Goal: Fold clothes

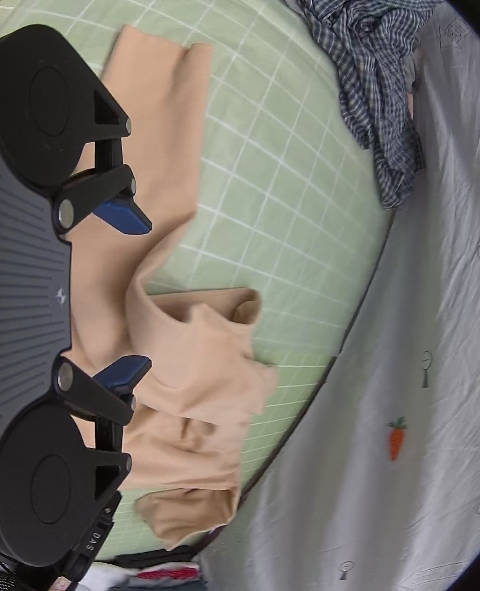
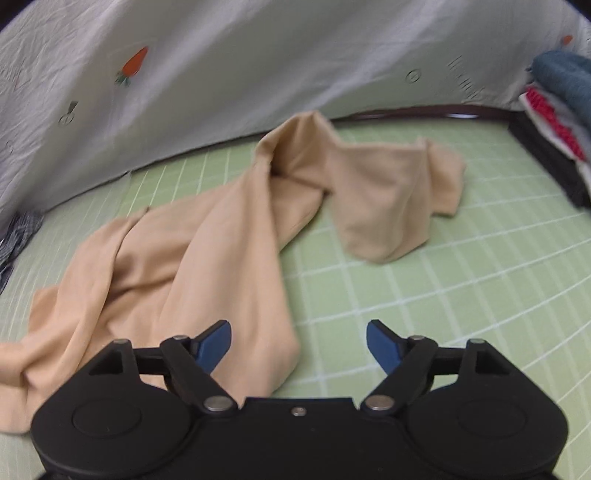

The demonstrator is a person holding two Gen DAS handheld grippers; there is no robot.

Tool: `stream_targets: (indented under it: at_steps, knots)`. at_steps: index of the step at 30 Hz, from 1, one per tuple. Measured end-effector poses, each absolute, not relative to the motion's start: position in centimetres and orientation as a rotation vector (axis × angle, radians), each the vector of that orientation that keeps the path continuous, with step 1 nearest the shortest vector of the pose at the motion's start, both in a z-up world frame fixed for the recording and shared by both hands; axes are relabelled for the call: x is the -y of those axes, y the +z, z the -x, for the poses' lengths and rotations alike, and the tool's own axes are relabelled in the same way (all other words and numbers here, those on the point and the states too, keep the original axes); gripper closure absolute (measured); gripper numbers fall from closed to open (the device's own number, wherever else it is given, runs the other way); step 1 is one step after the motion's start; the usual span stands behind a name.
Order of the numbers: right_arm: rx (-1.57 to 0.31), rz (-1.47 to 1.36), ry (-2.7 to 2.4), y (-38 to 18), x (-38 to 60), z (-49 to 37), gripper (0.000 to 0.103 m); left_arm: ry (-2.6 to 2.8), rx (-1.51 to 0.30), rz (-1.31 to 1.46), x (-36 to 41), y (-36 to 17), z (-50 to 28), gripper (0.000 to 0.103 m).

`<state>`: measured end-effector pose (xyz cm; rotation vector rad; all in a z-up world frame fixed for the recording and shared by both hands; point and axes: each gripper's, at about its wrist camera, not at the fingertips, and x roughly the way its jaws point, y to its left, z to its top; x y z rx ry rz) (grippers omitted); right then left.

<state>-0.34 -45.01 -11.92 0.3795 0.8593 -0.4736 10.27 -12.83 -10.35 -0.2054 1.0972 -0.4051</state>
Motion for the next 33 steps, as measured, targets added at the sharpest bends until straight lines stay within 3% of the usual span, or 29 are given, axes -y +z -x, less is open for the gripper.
stream_targets:
  at_steps: [8,10,11,12,13,15,22,26,29,30,33]
  knots:
    - [-0.903,-0.372,-0.413,-13.1,43.6,-0.2,0.017,-0.486,-1.143,0.273,14.2,-11.6,-10.5,0.023]
    - [-0.899,-0.401,-0.394,-13.2,43.8,0.0,0.024,-0.469,-1.168,0.307,14.5,-12.4,-10.8,0.024]
    - [-0.89,-0.42,-0.381,-13.2,43.9,0.1,0.028,-0.441,-1.18,0.322,14.5,-12.8,-11.0,0.03]
    - [-0.88,-0.438,-0.367,-13.3,44.0,0.2,0.047,-0.414,-1.192,0.332,14.2,-13.2,-11.3,0.049]
    - [-0.87,-0.447,-0.355,-13.2,44.0,0.4,0.077,-0.396,-1.189,0.354,13.7,-13.2,-11.5,0.06]
    - [-0.85,-0.454,-0.331,-12.8,44.0,0.6,0.103,-0.36,-1.183,0.397,12.7,-13.2,-11.8,0.098]
    - [-0.676,-0.391,-0.449,-8.6,45.8,2.9,0.103,-0.198,-0.927,0.539,6.3,-8.5,-13.8,0.103]
    - [-0.692,-0.374,-0.476,-8.4,46.9,3.1,0.103,-0.061,-0.708,0.538,2.2,-5.3,-16.4,0.103]
    - [-0.739,-0.386,-0.459,-9.3,46.2,2.9,0.098,0.001,-0.694,0.478,0.9,-3.9,-18.5,0.102]
    - [-0.754,-0.38,-0.448,-9.7,45.7,2.8,0.091,-0.026,-0.703,0.475,1.0,-3.8,-18.5,0.092]
    - [-0.795,-0.373,-0.415,-10.5,44.6,2.3,0.053,-0.164,-0.765,0.465,2.6,-4.6,-17.2,0.064]
